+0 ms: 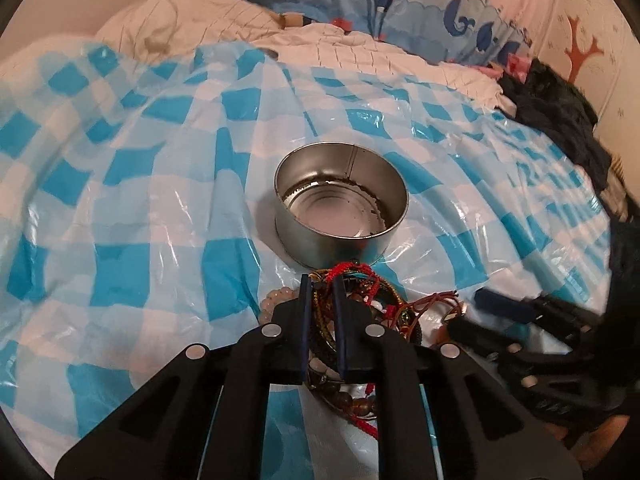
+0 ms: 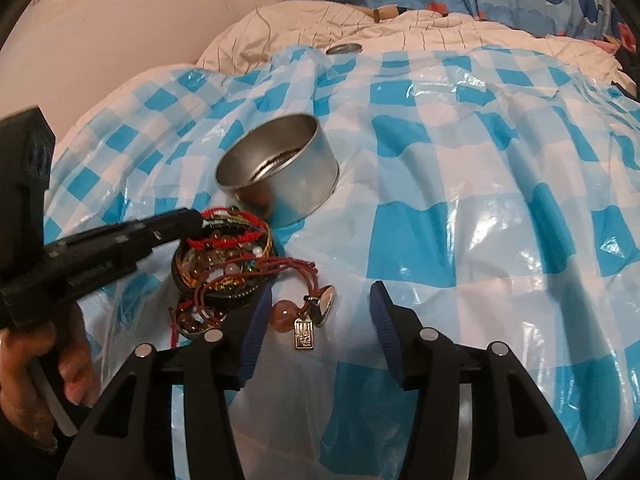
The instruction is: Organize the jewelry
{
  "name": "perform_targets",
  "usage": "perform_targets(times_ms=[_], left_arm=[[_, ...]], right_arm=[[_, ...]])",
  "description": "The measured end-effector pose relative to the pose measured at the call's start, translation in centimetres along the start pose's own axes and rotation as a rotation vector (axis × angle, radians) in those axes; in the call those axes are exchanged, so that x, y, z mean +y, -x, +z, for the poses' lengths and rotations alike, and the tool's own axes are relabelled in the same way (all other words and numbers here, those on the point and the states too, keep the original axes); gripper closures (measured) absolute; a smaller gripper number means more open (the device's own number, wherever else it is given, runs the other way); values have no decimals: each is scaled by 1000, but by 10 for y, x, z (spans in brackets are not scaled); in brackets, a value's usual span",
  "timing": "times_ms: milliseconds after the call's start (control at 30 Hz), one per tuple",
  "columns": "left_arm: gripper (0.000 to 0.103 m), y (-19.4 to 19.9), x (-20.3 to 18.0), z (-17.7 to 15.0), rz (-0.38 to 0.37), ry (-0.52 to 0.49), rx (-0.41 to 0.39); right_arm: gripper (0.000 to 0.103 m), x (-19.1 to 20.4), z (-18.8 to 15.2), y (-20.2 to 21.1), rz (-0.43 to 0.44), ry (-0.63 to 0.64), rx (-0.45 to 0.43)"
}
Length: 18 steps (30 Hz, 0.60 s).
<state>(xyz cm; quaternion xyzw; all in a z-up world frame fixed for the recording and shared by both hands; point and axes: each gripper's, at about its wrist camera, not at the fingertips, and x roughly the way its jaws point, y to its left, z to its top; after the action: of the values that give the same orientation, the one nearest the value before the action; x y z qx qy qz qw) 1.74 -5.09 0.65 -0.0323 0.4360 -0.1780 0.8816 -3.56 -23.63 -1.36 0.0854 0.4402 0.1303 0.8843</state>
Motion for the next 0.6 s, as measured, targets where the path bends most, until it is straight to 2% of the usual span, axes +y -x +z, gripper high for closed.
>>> perform_targets(times_ms=[100, 167, 400, 533, 567, 600], left_arm=[[94, 1, 8, 0, -8, 34, -1], [99, 4, 11, 0, 2, 41, -15], [101, 12, 28, 3, -12, 104, -37], [100, 10, 22, 4, -62, 82, -44], [97, 8, 16, 5, -64, 59, -42], [88, 7, 12, 6, -62, 38, -39]], right_arm=[[55, 3, -1, -5, -7, 19, 11], [74, 4, -1, -5, -8, 27, 12], [89, 2, 0, 2, -8, 25, -16], [89, 2, 1, 3, 0, 19, -14], [88, 2, 1, 3, 3, 15, -11], [86, 0, 1, 2, 5, 7, -10]])
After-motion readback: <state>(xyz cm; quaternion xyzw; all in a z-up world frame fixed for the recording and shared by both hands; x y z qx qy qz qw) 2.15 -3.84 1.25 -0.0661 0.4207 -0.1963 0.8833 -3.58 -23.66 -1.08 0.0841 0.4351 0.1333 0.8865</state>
